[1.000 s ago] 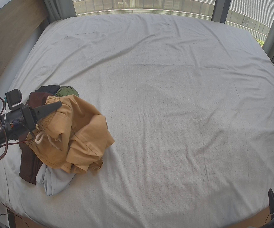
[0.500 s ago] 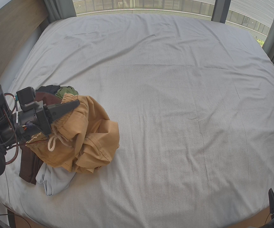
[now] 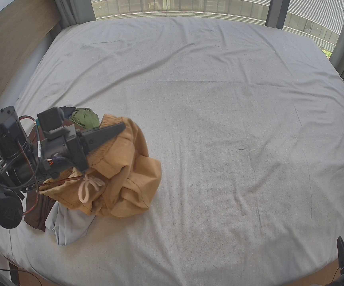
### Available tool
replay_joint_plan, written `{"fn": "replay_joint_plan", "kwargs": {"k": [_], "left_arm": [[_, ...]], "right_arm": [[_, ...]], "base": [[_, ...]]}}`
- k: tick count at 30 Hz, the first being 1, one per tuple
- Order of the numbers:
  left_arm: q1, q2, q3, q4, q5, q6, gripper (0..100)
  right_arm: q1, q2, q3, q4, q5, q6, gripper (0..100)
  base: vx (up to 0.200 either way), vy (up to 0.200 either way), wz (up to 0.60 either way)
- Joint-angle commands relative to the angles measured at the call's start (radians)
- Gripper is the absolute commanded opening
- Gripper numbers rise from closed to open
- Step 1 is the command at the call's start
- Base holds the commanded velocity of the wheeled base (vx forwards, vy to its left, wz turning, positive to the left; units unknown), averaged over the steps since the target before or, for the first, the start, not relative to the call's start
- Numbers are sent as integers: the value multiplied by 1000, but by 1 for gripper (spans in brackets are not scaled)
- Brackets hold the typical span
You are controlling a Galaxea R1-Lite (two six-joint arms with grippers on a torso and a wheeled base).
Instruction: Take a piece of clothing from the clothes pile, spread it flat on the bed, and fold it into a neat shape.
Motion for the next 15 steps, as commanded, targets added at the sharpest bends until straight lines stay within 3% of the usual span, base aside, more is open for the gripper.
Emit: {"fn": "replay_joint_plan", "kwargs": {"k": [1,7,15], "left_arm": [[-122,79,-61,-87,75,-32,0],[-198,109,-128,-104,127,-46,0],[-263,100,-256,-107,188,-148,0]], "right_arm": [[0,-16,16,0,1,-1,100],[0,-16,16,0,1,0,100],[0,-16,16,0,1,0,100]], "base": [[0,0,0],[0,0,0],[0,0,0]]}}
